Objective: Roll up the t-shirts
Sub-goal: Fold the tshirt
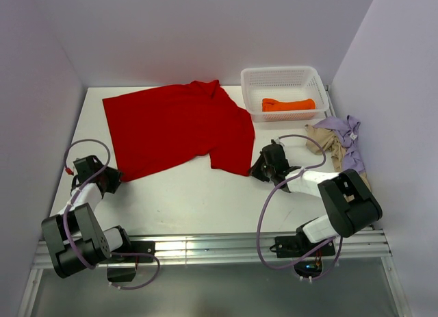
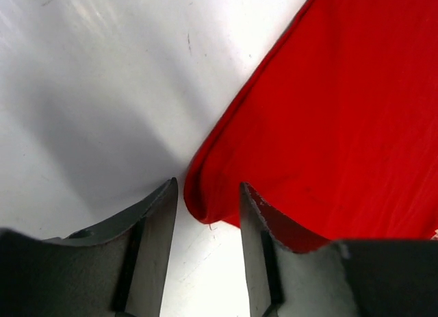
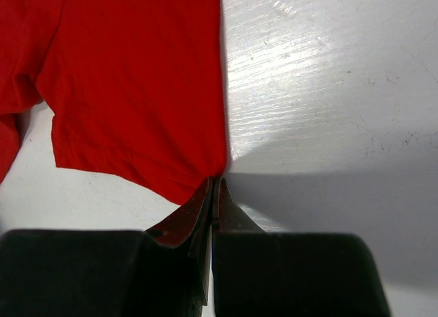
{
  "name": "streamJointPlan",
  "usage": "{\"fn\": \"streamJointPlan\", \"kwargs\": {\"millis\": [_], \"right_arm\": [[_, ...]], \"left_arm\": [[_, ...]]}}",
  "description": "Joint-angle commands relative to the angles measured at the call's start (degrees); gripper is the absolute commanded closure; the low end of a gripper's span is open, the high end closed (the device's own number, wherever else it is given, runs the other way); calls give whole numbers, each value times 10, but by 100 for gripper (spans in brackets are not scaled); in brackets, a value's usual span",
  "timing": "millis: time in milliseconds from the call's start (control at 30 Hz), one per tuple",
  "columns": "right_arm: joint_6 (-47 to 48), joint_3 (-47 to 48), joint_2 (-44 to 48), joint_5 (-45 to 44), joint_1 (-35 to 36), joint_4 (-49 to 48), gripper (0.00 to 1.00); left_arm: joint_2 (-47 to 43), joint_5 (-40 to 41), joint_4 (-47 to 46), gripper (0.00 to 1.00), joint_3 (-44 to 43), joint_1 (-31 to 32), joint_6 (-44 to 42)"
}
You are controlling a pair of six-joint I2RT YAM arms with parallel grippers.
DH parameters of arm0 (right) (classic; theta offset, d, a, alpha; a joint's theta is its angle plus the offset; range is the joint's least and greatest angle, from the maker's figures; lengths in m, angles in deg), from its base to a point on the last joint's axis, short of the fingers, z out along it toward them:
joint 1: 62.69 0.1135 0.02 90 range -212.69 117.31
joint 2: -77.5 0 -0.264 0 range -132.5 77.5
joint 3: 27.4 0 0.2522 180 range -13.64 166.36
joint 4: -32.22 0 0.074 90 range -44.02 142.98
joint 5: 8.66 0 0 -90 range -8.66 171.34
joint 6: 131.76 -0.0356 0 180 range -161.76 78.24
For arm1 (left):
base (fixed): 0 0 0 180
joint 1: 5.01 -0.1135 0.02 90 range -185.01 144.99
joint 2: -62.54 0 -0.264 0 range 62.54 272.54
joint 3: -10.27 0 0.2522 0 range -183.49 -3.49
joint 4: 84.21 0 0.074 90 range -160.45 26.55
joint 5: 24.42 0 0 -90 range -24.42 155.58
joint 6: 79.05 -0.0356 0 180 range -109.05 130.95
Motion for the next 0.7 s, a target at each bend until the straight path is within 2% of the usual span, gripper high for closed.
{"fn": "streamJointPlan", "kwargs": {"millis": [0,167,200,267,300,367,400,533,667], "right_arm": [[9,5,19,-12,3,1,100],[9,6,17,-9,4,2,100],[10,6,17,-8,3,1,100],[11,7,17,-9,3,3,100],[12,7,19,-9,3,3,100],[13,6,20,-10,2,3,100],[13,6,20,-11,4,4,100],[11,0,25,-10,4,3,100],[13,-9,43,-3,3,17,100]], "left_arm": [[7,-13,-14,52,8,-2,-14],[5,-13,-17,54,13,-3,-12],[5,-13,-19,64,13,-2,-11],[11,-22,-24,78,15,-2,-10],[15,-28,-26,89,15,-2,-11],[28,-46,-32,91,17,-3,-11],[31,-53,-36,99,19,-2,-12],[15,-50,-39,99,33,-2,-7],[-16,-16,-1,100,28,-3,1]]}}
